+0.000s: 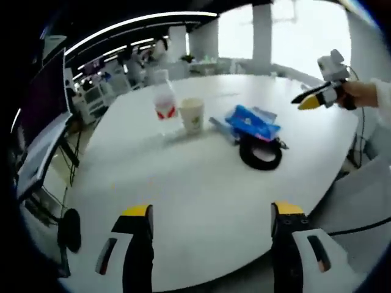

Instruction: Arrange the tabletop items into an orderly group along one side of the table until the central work area is clear of visible clutter.

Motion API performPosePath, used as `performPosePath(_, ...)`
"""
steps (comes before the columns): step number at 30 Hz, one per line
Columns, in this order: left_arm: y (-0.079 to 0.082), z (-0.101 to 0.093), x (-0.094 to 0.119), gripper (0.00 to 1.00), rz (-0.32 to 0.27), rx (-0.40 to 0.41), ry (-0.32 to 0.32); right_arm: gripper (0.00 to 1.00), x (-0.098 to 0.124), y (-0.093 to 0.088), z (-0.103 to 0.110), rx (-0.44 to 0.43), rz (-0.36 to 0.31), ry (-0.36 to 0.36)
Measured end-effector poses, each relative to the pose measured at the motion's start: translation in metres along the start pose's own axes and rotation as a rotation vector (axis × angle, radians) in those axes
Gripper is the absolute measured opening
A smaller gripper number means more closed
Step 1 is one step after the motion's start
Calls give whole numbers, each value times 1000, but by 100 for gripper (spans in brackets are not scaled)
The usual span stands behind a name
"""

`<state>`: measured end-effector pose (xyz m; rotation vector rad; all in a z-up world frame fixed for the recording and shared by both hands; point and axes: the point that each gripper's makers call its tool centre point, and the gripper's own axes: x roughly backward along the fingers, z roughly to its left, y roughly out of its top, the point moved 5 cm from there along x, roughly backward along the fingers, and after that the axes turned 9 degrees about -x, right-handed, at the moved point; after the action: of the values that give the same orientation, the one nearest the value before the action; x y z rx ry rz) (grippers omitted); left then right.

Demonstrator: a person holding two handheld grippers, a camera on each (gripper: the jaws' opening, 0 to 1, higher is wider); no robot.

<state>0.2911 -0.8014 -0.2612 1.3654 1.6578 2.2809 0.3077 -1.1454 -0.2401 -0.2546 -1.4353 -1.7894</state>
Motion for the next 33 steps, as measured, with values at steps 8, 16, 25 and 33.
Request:
performPosePath(8,10,-15,-6,77,23,31,29,57,14,-13,-20,-38,-1,13)
performPosePath(16,29,-31,-15,77,36,5,44,56,15,-18,-37,-80,-6,42)
performPosePath(25,39,-51,-24,77,51,35,69,54,9,-17,-52,-88,13,99)
performPosePath(33,55,-85,-38,73,18,169,96,54,-5,-6,-69,-21,51,152)
